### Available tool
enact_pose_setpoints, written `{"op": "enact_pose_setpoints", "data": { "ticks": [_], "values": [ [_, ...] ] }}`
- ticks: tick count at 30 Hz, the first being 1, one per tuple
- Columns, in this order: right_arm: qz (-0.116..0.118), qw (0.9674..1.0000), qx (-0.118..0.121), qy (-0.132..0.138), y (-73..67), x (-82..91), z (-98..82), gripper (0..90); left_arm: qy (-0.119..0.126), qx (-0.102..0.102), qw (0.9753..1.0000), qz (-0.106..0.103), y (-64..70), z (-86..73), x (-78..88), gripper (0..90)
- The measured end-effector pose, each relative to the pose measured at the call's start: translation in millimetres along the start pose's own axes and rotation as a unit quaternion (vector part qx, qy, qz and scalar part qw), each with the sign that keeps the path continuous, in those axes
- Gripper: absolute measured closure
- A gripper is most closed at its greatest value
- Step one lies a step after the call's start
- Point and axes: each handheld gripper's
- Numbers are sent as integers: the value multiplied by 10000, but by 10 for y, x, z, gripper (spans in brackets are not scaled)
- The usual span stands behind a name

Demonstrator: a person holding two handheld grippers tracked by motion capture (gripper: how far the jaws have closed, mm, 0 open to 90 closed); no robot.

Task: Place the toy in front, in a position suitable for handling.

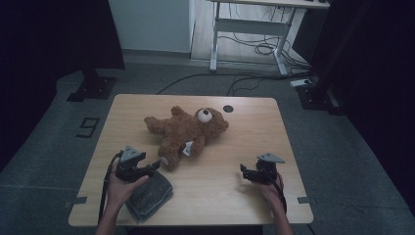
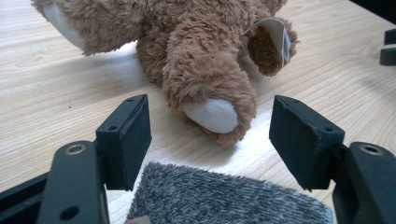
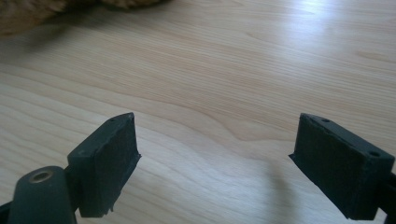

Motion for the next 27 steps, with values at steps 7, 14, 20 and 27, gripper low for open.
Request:
{"op": "enact_pose_setpoints", "data": {
  "ticks": [7, 14, 20, 27],
  "values": [
    [290, 9994, 108, 151, -89, 7, 76, 142, -32, -25, 10000, 15, 2, 42, -61, 277],
    [533, 9977, 302, 279, -236, -39, 274, 141, -48, -62, 10000, -11, 17, 155, -145, 249],
    [603, 9964, 473, 372, -373, -81, 507, 139, -124, 18, 9999, -62, -12, 225, -300, 246],
    [583, 9970, 403, 323, -282, -267, 753, 144, -319, 8, 9995, -25, -8, 312, -520, 242]
  ]
}}
Point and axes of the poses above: each handheld gripper's, and its own axes: x roughly backward along the jaws, z roughly out of its top, y roughly to its right, and after that the axes turned 7 degrees about -y, right-handed
